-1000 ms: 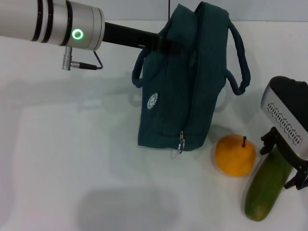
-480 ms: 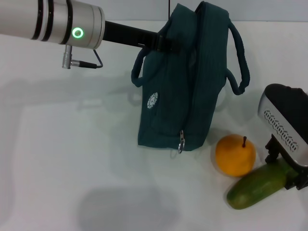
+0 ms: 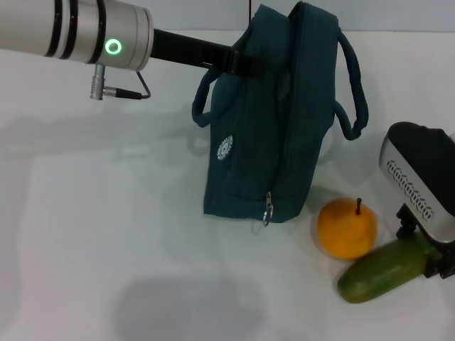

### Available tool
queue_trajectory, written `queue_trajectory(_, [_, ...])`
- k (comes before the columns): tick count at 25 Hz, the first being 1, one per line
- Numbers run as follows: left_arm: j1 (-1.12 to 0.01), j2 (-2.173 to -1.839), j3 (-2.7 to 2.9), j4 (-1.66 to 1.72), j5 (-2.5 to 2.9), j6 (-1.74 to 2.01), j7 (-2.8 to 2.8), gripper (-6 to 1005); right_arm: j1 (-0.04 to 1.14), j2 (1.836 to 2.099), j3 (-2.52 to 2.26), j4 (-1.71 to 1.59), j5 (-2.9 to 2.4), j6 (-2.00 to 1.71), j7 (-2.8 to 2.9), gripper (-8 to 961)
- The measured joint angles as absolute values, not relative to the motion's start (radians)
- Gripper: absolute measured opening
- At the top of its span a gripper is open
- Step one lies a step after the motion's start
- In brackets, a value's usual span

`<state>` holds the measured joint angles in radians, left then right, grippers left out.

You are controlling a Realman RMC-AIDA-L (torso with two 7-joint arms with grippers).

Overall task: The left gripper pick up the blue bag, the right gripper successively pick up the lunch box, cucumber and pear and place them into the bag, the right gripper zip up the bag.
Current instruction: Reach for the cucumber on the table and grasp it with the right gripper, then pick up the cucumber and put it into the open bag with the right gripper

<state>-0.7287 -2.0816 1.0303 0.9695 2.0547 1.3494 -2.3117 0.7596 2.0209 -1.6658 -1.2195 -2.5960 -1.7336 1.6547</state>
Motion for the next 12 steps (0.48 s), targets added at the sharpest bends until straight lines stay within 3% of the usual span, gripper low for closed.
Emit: queue_trajectory(12, [-0.724,-2.080,1.026,0.974,2.056,1.353,-2.312,56,0.747,2.021,-1.605,-1.181,-2.595,-1.712,1.673,628])
